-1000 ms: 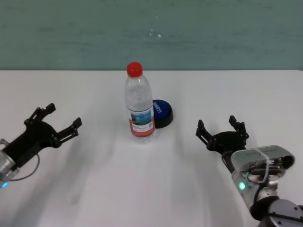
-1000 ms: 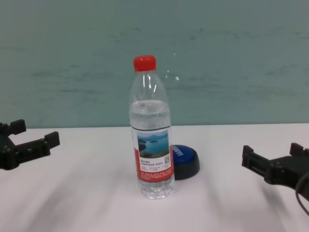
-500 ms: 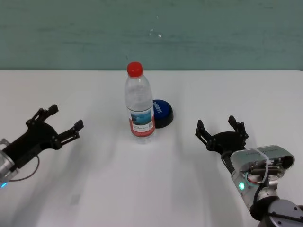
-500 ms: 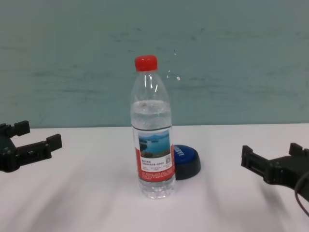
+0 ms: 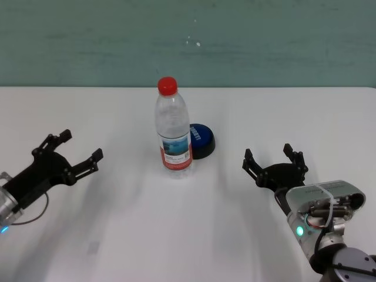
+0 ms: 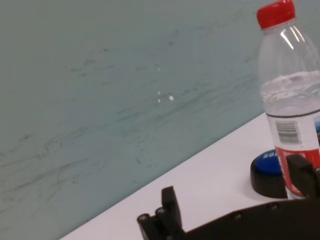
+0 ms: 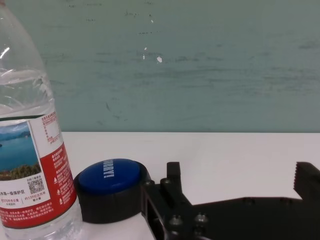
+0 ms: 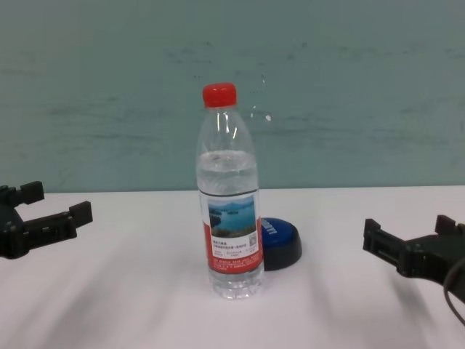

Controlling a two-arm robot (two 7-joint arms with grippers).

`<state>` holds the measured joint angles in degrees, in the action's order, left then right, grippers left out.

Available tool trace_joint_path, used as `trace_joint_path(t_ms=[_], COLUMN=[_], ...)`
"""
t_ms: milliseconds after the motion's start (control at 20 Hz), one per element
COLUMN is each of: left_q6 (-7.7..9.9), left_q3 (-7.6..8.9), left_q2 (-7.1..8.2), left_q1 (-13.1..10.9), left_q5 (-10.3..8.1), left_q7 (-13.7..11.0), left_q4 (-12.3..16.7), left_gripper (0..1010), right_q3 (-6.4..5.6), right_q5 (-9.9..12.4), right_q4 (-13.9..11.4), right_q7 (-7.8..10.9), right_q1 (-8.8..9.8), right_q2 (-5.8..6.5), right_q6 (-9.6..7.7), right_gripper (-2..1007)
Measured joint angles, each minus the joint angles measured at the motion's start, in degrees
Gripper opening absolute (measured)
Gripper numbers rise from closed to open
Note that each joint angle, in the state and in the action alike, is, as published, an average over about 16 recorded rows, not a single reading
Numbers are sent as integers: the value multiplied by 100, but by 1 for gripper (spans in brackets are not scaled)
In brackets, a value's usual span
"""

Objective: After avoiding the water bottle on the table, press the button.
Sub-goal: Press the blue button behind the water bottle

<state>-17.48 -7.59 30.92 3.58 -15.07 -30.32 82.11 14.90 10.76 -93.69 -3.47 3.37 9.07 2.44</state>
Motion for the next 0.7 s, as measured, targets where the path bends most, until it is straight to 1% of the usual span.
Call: trace_joint_path(t_ms=[200, 350, 550, 700], left_q6=[32, 60, 72, 52], left_q3=[-33, -74, -153, -233], left_q2=[-19, -49, -108, -164], left_q1=[6, 57, 212, 399], left_q5=[59, 117, 203, 272], left_q7=[62, 114, 166, 178], left_q4=[36, 17, -113, -297], left_gripper=[1001, 1000, 1000, 1000], right_q3=[0, 0, 0, 0], right_q5=[0, 0, 0, 0], right_q4=[0, 0, 0, 0], right_q7=[0, 0, 0, 0], right_q1=[0, 0, 0, 0], right_q2=[0, 0, 0, 0], right_q6=[0, 0, 0, 0], right_gripper=[1004, 1004, 1004, 1004])
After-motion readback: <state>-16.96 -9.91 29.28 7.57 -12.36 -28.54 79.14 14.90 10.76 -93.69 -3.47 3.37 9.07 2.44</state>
